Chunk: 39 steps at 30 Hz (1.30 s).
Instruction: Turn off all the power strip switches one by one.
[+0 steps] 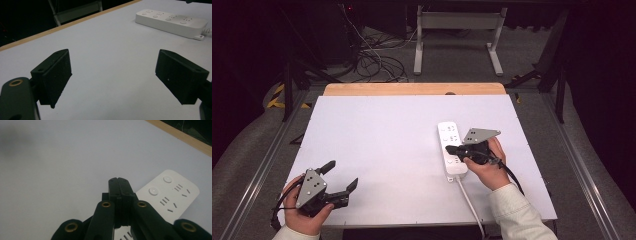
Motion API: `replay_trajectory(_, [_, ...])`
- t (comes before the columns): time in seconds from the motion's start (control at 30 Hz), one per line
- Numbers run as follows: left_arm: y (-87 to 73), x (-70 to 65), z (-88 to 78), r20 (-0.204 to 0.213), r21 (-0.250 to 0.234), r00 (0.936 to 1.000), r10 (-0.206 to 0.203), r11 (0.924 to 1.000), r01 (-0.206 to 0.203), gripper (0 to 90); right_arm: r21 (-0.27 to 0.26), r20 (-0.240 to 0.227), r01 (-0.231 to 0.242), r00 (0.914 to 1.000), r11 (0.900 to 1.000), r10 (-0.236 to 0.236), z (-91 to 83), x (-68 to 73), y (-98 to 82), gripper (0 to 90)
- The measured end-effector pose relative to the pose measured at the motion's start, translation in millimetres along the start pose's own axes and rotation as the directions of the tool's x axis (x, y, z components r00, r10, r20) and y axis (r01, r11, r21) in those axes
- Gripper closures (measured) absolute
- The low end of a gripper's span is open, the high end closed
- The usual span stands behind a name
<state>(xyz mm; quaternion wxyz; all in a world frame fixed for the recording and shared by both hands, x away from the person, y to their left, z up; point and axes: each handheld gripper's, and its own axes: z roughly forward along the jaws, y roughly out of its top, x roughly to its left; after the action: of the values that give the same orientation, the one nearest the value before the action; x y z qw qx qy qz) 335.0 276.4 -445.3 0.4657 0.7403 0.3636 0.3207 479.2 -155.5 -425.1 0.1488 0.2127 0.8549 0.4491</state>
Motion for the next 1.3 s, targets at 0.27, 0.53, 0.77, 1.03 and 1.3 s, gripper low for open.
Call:
replay_trajectory(0.27, [-0.5, 0.9, 0.3, 0.000, 0.000, 1.0000, -0.009, 1.0000, 0.009, 13.9, 0.009, 0.018, -0.005, 0.9998, 1.000, 0.005, 6.2, -6.3, 2.5, 90.0])
replay_trajectory(0.53, [-0.8, 1.1, 0.7, 0.001, 0.002, 0.9999, -0.012, 0.9999, 0.012, 14.0, 0.065, 0.029, -0.029, 0.9992, 0.997, 0.027, 20.5, -20.6, 4.1, 90.0])
replay_trajectory(0.77, [-0.8, 1.7, 0.6, -0.002, 0.002, 1.0000, -0.002, 1.0000, 0.002, 14.0, 0.123, 0.044, -0.044, 0.9983, 0.991, 0.039, 34.0, -27.5, -1.2, 90.0])
replay_trajectory(1.03, [-1.1, 1.2, 0.9, -0.001, 0.004, 1.0000, -0.009, 1.0000, 0.009, 14.0, 0.165, 0.043, -0.048, 0.9982, 0.985, 0.042, 41.8, -31.2, -5.4, 90.0])
replay_trajectory(1.3, [-1.0, 0.6, 0.9, -0.002, 0.004, 1.0000, -0.009, 0.9999, 0.009, 14.2, 0.183, 0.033, -0.045, 0.9987, 0.982, 0.039, 46.2, -30.0, -6.4, 90.0])
